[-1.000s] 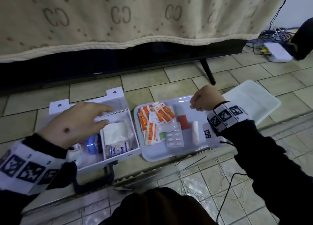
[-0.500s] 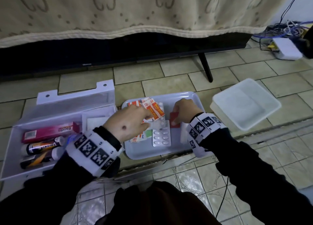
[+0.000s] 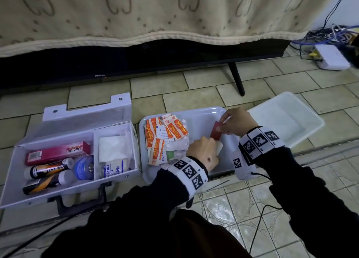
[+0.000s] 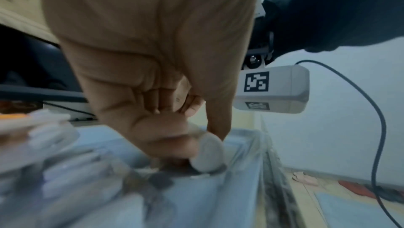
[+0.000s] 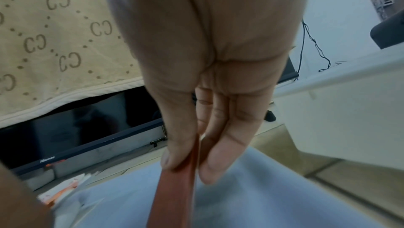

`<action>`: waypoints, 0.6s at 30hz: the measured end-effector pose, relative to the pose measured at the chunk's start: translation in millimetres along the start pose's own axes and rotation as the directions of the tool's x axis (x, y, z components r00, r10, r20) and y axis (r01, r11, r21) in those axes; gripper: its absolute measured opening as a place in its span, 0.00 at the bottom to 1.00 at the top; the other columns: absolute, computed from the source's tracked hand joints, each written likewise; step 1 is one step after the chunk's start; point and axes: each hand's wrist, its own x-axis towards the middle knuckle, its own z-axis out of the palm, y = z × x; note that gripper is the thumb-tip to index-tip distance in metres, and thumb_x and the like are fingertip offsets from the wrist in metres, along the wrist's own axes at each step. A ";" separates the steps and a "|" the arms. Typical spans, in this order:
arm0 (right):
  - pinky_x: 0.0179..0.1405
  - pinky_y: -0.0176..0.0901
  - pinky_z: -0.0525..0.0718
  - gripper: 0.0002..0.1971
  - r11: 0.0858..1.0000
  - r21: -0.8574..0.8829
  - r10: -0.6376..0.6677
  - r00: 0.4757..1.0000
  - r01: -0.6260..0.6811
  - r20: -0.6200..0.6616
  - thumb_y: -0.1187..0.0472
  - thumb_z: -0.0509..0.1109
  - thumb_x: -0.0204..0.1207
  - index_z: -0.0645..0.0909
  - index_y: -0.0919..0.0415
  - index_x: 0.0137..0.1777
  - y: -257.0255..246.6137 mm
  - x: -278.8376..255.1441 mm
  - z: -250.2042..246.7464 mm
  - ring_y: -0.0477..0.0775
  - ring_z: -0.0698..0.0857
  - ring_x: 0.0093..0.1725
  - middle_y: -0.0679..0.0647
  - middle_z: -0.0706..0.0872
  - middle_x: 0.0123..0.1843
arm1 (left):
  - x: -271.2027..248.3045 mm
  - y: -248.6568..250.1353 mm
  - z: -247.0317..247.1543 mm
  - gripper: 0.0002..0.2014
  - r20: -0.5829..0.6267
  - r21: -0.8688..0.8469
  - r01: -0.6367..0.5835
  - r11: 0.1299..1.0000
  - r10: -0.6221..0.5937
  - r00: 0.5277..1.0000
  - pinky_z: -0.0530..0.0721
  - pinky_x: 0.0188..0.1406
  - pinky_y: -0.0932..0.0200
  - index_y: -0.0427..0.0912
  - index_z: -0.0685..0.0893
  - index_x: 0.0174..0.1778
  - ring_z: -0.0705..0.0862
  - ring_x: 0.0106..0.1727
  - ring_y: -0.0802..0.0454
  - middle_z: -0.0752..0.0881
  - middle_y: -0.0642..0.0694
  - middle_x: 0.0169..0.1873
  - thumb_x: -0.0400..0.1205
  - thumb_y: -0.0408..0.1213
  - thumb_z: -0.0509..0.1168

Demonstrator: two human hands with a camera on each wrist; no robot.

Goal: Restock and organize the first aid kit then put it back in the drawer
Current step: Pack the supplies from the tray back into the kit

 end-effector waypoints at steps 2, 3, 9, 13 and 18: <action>0.35 0.43 0.85 0.08 1.000 0.005 -0.009 1.000 0.010 -0.023 0.68 0.76 0.67 0.79 0.58 0.36 2.1 -0.7 -0.2 0.55 0.84 0.31 0.65 0.88 0.39 | -1.5 -3.2 -1.1 0.09 -0.011 -0.026 0.000 1.000 0.000 1.000 0.74 0.33 0.56 0.32 0.80 0.48 0.84 0.48 0.35 0.82 0.37 0.43 0.79 0.37 0.65; 0.32 0.39 0.83 0.08 1.000 0.011 -0.016 0.999 0.017 -0.041 0.67 0.76 0.67 0.79 0.57 0.36 2.4 -0.8 -1.0 0.53 0.84 0.30 0.63 0.88 0.37 | -4.1 -6.6 -4.6 0.08 -0.022 -0.069 0.007 0.998 -0.009 1.000 0.72 0.29 0.58 0.34 0.78 0.40 0.83 0.43 0.36 0.79 0.41 0.36 0.78 0.36 0.65; 0.36 0.42 0.85 0.09 0.991 0.046 -0.119 0.987 0.125 -0.108 0.69 0.76 0.68 0.81 0.64 0.46 -18.8 -10.5 -10.4 0.52 0.85 0.32 0.62 0.87 0.38 | -57.2 -65.0 -67.4 0.12 -0.215 -0.298 0.090 0.950 -0.159 0.964 0.74 0.27 0.59 0.41 0.85 0.39 0.80 0.31 0.50 0.84 0.46 0.31 0.74 0.47 0.68; 0.33 0.38 0.81 0.11 0.963 0.047 -0.259 0.961 0.265 -0.097 0.69 0.76 0.68 0.80 0.58 0.47 -64.1 -26.0 3.2 0.46 0.85 0.31 0.59 0.88 0.38 | -123.0 -140.9 -109.1 0.08 -0.287 -0.417 0.200 0.887 -0.337 0.897 0.75 0.32 0.74 0.48 0.85 0.44 0.81 0.34 0.67 0.86 0.57 0.37 0.74 0.47 0.71; 0.32 0.27 0.82 0.09 0.893 0.035 -0.451 0.891 0.450 0.054 0.63 0.78 0.67 0.83 0.49 0.43 -145.8 -55.8 46.6 0.44 0.86 0.35 0.48 0.89 0.36 | -179.5 -219.9 -124.4 0.12 -0.195 -0.427 0.443 0.788 -0.559 0.806 0.81 0.30 0.65 0.48 0.83 0.48 0.85 0.32 0.58 0.86 0.55 0.35 0.72 0.45 0.74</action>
